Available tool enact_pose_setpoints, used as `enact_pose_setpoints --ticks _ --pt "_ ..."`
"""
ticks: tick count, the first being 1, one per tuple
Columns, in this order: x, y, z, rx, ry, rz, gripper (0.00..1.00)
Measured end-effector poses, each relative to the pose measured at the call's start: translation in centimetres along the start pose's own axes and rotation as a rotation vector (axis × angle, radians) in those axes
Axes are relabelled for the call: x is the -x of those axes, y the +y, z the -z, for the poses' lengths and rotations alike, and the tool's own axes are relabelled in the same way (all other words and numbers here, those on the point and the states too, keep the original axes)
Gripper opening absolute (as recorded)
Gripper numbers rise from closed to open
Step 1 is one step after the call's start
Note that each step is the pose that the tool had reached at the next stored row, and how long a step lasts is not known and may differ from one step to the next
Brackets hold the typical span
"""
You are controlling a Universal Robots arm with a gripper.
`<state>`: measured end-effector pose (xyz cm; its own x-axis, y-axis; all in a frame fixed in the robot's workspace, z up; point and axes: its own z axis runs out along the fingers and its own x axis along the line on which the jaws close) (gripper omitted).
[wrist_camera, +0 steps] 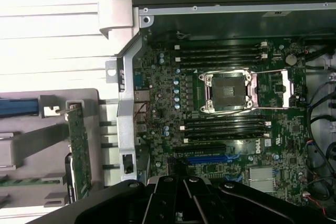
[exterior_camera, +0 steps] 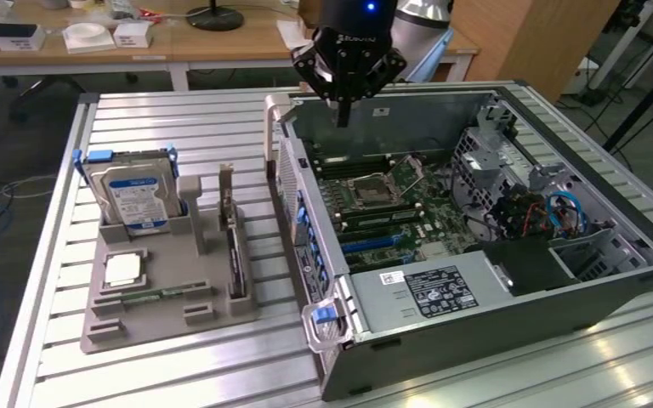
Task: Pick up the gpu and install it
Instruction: 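Reach for the gpu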
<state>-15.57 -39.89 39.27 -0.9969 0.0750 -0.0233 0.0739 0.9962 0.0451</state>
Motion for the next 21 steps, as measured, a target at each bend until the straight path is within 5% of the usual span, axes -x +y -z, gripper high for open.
enact_pose_setpoints --ticks 21 --pt "-1.4 -0.1 0.03 0.0 0.0 0.0 0.11"
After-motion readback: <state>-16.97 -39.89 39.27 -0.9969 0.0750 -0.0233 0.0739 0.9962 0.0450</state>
